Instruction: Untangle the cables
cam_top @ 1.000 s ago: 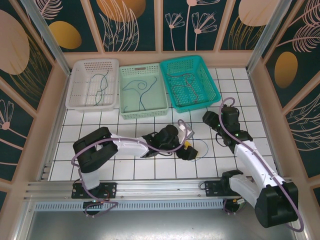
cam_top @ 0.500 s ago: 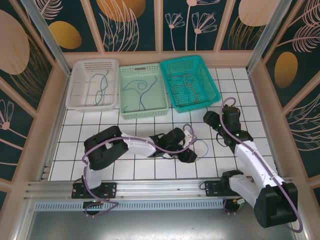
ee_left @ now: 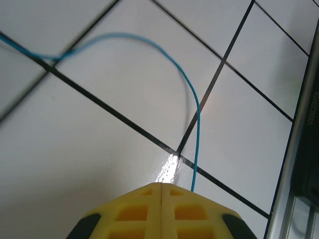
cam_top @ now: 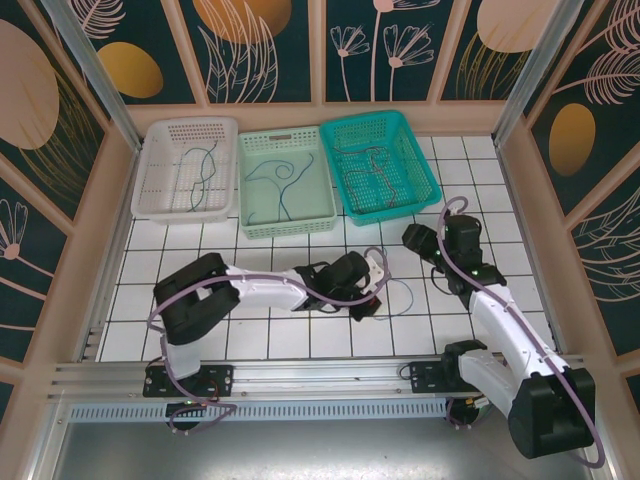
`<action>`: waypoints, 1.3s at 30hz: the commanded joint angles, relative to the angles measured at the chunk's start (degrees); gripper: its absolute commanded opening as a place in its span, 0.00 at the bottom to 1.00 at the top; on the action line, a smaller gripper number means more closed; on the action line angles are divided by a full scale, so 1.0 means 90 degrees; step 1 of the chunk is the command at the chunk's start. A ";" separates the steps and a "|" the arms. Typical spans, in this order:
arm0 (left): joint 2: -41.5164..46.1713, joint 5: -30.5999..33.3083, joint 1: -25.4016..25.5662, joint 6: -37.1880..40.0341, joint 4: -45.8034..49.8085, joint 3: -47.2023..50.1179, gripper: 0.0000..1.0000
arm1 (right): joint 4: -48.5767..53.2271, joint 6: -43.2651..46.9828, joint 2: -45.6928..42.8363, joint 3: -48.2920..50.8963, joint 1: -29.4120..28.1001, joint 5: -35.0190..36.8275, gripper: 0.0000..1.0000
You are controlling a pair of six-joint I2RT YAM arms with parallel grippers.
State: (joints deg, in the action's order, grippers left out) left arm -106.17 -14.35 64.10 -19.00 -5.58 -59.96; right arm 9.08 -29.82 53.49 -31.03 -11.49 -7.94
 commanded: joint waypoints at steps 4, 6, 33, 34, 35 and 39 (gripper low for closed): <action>0.1301 0.1160 0.0008 0.1670 0.1223 -0.0133 0.00 | -0.0661 0.0667 0.0013 0.0203 -0.0397 -0.0803 0.69; 0.1619 0.1375 0.0009 0.1932 0.1420 -0.0037 0.00 | -0.0851 0.0763 -0.0014 0.0270 -0.0503 -0.0951 0.72; 0.5007 0.6081 -0.0002 0.3956 0.0445 0.0010 0.00 | -0.1403 0.0375 0.0562 0.0266 -0.0911 -0.0612 0.71; 0.5037 0.6239 -0.0016 0.4158 0.0345 -0.0068 0.00 | -0.1426 0.0360 0.0566 0.0273 -0.0911 -0.0611 0.71; 0.5044 0.6342 -0.0046 0.4352 0.0236 -0.0135 0.00 | -0.1457 0.0332 0.0570 0.0288 -0.0911 -0.0626 0.71; 0.5029 0.6176 -0.0384 0.4694 -0.0150 -0.0262 0.00 | -0.1510 0.0291 0.0567 0.0303 -0.0912 -0.0685 0.71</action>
State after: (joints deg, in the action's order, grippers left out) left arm -60.64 38.50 62.52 18.11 -2.76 -60.93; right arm -1.89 -26.11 59.48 -28.40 -19.40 -14.61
